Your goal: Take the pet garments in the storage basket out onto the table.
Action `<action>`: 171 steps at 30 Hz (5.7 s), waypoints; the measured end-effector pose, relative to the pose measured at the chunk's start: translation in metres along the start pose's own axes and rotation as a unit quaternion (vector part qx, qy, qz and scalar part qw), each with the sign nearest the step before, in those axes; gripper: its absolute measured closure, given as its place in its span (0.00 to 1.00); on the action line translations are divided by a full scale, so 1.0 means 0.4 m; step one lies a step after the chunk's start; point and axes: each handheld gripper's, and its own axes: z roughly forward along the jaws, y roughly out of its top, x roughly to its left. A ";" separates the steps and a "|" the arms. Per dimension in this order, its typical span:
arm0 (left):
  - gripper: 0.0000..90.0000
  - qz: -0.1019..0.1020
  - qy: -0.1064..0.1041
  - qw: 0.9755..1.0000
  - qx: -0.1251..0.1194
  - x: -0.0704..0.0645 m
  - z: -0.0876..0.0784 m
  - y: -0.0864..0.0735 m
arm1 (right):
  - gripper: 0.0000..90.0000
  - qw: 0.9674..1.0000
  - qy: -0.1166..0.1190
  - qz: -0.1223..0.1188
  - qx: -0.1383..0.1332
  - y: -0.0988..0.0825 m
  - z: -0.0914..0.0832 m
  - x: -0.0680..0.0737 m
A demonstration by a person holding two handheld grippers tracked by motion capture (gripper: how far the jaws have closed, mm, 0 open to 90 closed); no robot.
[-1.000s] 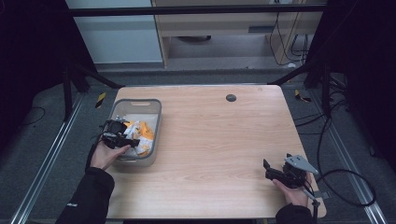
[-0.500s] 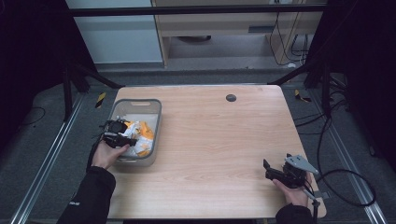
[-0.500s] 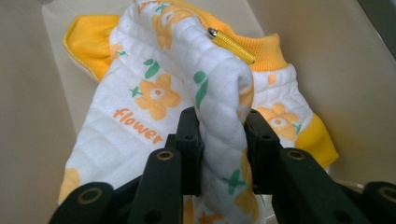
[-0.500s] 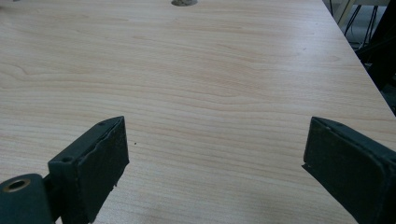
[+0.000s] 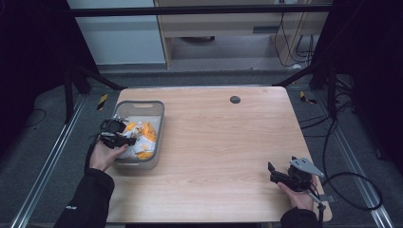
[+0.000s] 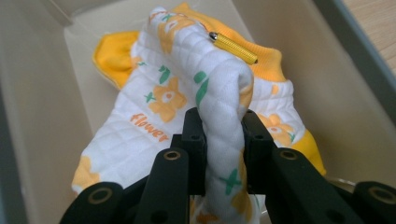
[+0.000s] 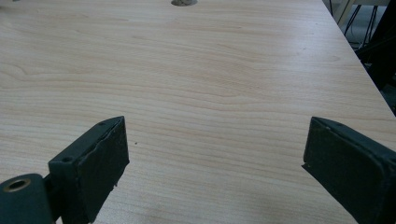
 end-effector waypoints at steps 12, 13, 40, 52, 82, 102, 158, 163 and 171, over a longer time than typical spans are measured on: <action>0.84 0.003 0.004 1.000 -0.028 0.006 -0.066 0.034 | 0.08 1.000 -0.001 -0.001 0.000 0.000 0.001 -0.001; 0.84 0.003 0.004 1.000 -0.028 0.006 -0.066 0.034 | 0.08 1.000 -0.001 -0.001 0.000 0.000 0.001 -0.001; 0.84 0.049 -0.009 0.998 -0.043 -0.021 -0.179 0.064 | 0.07 1.000 -0.001 0.001 0.000 0.000 0.001 -0.001; 0.84 0.076 -0.015 0.996 -0.045 -0.045 -0.224 0.077 | 0.07 1.000 -0.001 0.003 0.001 0.000 0.001 -0.001; 0.84 0.152 -0.053 0.986 -0.042 -0.156 -0.276 0.108 | 0.07 1.000 -0.001 0.000 0.001 0.000 0.001 -0.002; 0.84 0.197 -0.082 0.976 -0.034 -0.262 -0.244 0.141 | 0.07 1.000 0.002 0.004 0.001 0.000 0.001 -0.002; 0.84 0.282 -0.138 0.949 0.015 -0.498 -0.067 0.175 | 0.07 1.000 0.003 0.004 0.001 0.000 0.001 -0.003; 0.84 0.287 -0.145 0.946 0.024 -0.514 -0.035 0.163 | 0.07 1.000 0.003 0.004 0.001 0.000 0.001 -0.003; 0.84 0.293 -0.156 0.943 0.036 -0.526 0.003 0.142 | 0.07 1.000 0.004 0.004 0.001 0.000 0.001 -0.003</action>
